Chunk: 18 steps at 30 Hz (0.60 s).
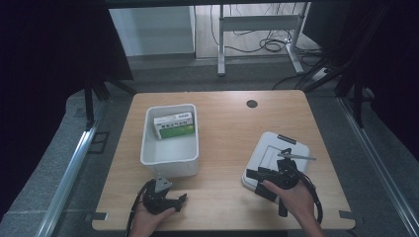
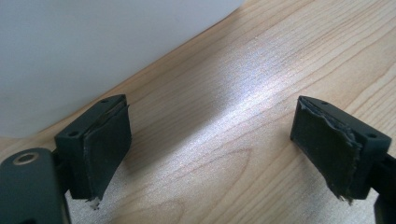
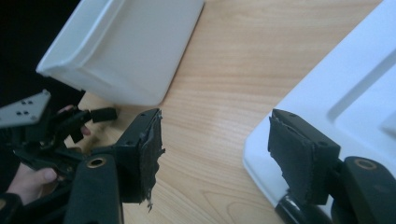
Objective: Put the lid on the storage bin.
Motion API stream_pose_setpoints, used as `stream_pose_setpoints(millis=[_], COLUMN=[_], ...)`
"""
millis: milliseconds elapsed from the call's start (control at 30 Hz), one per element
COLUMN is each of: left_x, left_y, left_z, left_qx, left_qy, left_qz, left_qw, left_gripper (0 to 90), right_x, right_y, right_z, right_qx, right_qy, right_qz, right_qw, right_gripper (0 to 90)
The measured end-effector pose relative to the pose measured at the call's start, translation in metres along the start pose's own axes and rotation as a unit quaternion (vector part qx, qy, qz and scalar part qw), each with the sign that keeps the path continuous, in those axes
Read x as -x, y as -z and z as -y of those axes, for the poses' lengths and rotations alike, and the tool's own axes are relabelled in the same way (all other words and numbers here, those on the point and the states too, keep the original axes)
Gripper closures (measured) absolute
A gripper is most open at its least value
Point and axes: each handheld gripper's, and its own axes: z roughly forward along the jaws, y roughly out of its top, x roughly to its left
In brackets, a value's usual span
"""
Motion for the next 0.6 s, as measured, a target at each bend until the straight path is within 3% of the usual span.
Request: stream_pose_setpoints(millis=[233, 600], left_x=[0.0, 0.0], left_y=[0.0, 0.0], left_z=[0.0, 0.0], left_qx=[0.0, 0.0], left_qy=[0.0, 0.0], left_qz=[0.0, 0.0], left_qw=[1.0, 1.0], left_gripper=[12.2, 12.2], right_x=[0.0, 0.015], right_y=[0.014, 0.032], right_z=[-0.009, -0.028], right_qx=[0.009, 0.018], right_qy=[0.0, -0.015], right_qz=[0.006, 0.032], right_qw=[0.9999, 0.9992], right_gripper=[34.9, 36.1])
